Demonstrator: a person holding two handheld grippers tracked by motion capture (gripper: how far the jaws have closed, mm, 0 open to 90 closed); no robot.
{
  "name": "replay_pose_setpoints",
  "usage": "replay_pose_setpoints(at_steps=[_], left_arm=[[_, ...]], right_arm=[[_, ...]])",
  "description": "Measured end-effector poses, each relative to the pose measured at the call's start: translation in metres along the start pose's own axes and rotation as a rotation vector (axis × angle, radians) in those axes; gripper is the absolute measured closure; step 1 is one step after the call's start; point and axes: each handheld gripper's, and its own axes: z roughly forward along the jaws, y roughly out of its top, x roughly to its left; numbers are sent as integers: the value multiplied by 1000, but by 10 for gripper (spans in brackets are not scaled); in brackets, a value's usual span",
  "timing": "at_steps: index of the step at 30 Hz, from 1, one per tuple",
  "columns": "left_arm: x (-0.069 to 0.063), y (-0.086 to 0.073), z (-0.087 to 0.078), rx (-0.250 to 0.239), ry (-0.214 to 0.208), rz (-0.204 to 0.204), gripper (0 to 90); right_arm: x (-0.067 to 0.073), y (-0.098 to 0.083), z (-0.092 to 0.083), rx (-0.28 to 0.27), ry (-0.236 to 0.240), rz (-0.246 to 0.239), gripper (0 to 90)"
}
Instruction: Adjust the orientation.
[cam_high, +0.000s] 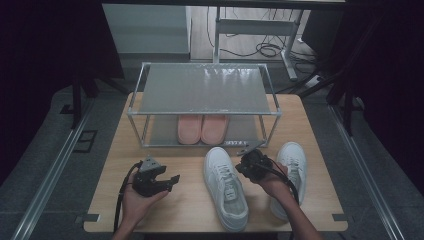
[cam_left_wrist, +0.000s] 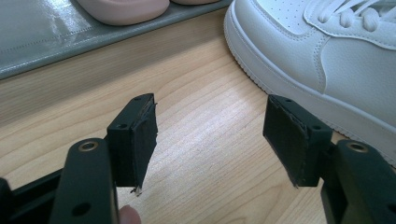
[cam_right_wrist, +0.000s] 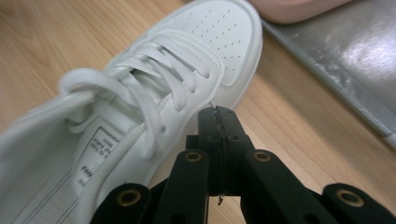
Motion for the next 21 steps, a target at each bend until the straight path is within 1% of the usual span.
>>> replay_pose_setpoints(at_steps=[6,7,8,10,12,15,21], left_arm=[[0,0,0,1,-2,-7,353],[0,0,0,3,-3,-9,353],[0,0,1,5,-4,-5,353],[-1,-1,1,8,-1,-11,353],[-1,-1,2,10,-1,-9,352],[-1,-1,2,9,-14,-17,352],[-3,-1,3,11,-16,-15,352]], right_arm=[[0,-13,-26,-90,-4,23,900],[1,-17,-29,-105,0,18,900],[2,-20,-32,-111,-1,18,900],[5,-25,-35,-121,-1,9,900],[8,-32,-40,-140,3,11,900],[12,-39,-44,-160,3,9,900],[19,-52,-51,-215,20,27,900]])
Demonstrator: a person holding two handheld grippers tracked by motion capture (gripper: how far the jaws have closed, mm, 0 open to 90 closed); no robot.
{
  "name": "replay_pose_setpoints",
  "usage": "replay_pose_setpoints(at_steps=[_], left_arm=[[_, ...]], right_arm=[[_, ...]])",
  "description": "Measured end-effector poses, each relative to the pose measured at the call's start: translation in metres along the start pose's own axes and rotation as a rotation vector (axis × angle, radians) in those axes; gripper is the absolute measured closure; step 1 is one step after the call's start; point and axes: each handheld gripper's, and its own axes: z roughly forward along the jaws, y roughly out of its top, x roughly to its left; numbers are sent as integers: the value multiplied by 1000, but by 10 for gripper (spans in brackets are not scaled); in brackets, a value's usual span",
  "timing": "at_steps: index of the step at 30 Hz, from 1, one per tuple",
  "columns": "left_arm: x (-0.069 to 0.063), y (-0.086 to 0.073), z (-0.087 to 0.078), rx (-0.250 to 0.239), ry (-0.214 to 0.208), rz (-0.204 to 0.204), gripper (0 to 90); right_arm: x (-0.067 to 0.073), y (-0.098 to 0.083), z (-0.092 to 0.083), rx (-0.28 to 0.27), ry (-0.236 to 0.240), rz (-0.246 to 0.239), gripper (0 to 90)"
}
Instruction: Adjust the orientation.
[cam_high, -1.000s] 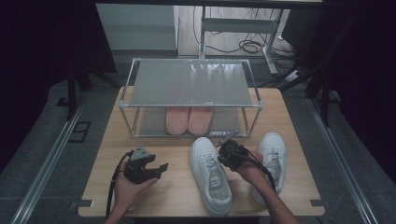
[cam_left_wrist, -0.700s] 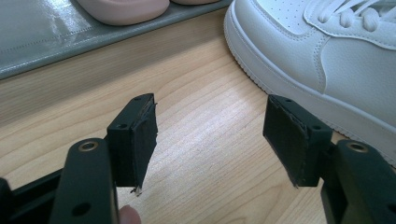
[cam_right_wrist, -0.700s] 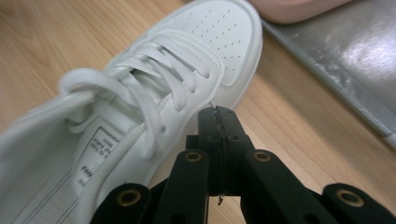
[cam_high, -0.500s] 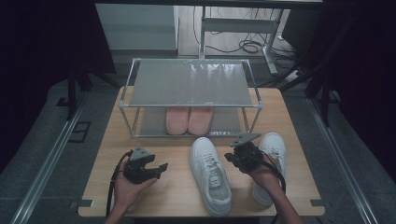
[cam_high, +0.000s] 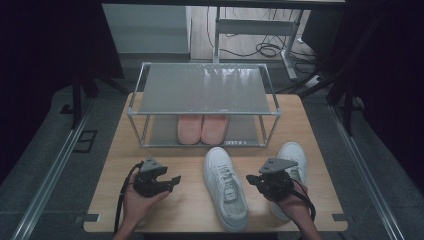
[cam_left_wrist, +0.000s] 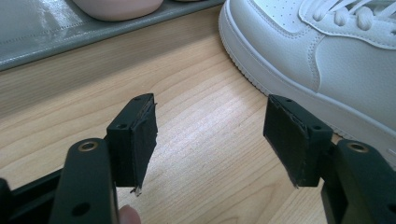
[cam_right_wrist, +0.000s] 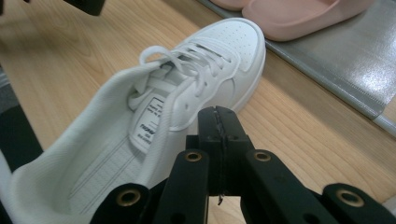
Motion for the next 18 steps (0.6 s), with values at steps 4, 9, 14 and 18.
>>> replay_pose_setpoints(at_steps=[4,9,14,18], left_arm=[[0,0,1,4,0,0,352],[-1,-1,2,6,-3,-1,351],[-1,-1,3,10,-4,-3,352],[-1,-1,4,10,-8,-3,350]], right_arm=[[5,-3,-6,-31,9,5,900],[16,-3,-7,-42,37,-22,900],[24,-2,-2,-39,74,-33,900],[28,-5,7,-16,110,-34,900]])
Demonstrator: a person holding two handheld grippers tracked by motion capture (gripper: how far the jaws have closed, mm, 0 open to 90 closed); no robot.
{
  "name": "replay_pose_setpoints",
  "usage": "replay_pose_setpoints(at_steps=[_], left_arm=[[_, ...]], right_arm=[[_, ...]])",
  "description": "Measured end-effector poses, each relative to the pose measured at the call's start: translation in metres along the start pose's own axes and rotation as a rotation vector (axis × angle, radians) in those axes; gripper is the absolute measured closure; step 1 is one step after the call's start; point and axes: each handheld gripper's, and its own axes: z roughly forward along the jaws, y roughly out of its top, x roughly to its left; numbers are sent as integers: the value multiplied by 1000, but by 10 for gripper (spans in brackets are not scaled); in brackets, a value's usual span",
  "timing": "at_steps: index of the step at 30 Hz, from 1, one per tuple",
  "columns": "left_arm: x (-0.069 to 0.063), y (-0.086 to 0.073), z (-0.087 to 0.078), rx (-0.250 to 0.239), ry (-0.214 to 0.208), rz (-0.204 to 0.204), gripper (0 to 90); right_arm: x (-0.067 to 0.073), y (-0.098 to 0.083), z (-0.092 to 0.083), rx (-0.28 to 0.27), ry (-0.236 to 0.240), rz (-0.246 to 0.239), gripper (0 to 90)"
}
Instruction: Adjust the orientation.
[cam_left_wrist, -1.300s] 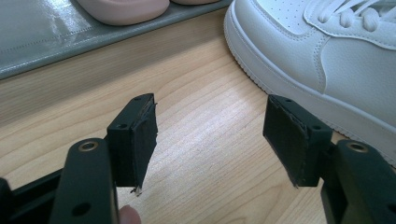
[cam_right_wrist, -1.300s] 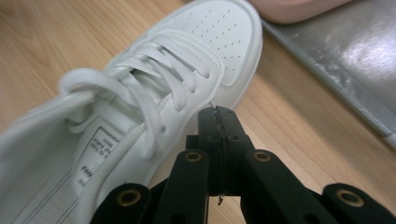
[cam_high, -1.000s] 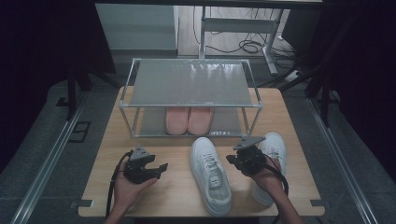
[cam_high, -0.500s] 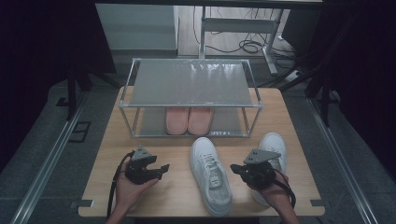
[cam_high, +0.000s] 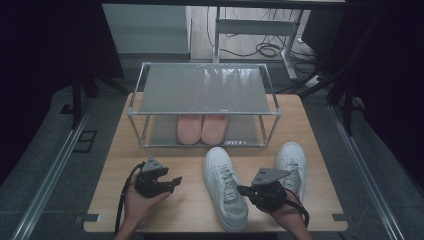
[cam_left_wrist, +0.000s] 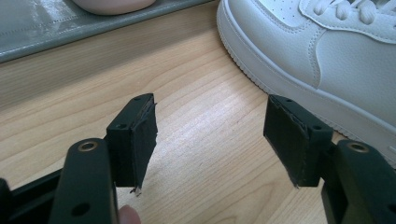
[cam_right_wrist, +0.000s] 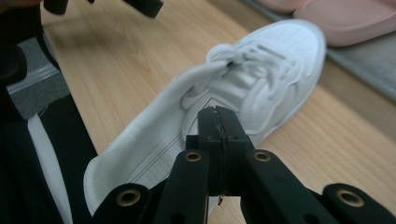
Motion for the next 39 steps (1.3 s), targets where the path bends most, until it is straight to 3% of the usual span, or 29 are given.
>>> replay_pose_setpoints(at_steps=[8,28,39], left_arm=[[1,0,1,3,-2,-2,351],[0,-2,2,11,-1,1,350],[-1,-2,3,18,0,5,350]], right_arm=[[3,-8,13,33,17,0,900],[1,-14,15,52,14,1,900],[-10,-18,7,68,-70,22,900]])
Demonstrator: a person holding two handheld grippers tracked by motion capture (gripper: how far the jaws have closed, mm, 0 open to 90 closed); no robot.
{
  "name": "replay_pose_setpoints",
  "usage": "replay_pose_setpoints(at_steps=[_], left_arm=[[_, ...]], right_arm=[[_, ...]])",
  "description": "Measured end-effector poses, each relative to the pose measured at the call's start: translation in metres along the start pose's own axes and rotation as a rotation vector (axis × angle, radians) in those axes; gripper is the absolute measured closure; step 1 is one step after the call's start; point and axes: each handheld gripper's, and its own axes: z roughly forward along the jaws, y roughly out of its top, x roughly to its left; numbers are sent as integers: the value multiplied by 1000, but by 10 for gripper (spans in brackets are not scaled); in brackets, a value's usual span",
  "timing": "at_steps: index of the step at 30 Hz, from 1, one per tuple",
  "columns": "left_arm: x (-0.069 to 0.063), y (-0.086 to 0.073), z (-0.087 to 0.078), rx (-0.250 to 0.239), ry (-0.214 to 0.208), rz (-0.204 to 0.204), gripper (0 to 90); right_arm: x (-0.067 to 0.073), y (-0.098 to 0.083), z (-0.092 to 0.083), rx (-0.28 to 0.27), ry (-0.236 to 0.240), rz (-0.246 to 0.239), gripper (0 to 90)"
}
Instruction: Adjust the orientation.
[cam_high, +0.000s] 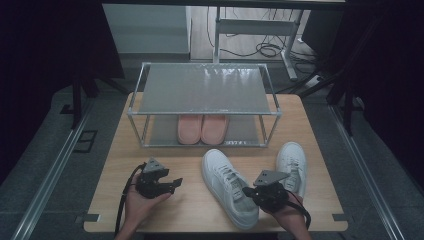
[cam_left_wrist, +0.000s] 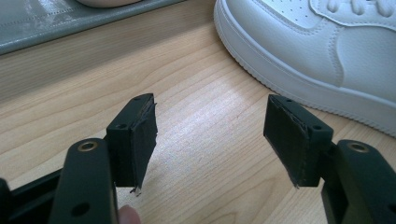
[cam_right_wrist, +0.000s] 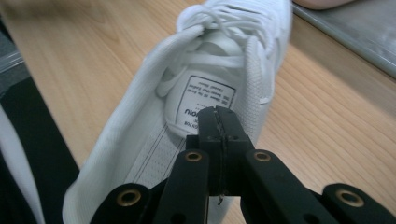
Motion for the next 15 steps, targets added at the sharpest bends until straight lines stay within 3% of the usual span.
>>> replay_pose_setpoints(at_steps=[3,10,15], left_arm=[[0,0,1,4,0,0,350],[1,0,0,2,2,0,350],[3,0,-2,-3,3,-6,350]], right_arm=[[-4,-2,-1,2,-11,10,900],[-6,-3,-2,-5,10,13,900],[-12,-3,-16,-71,16,38,900]])
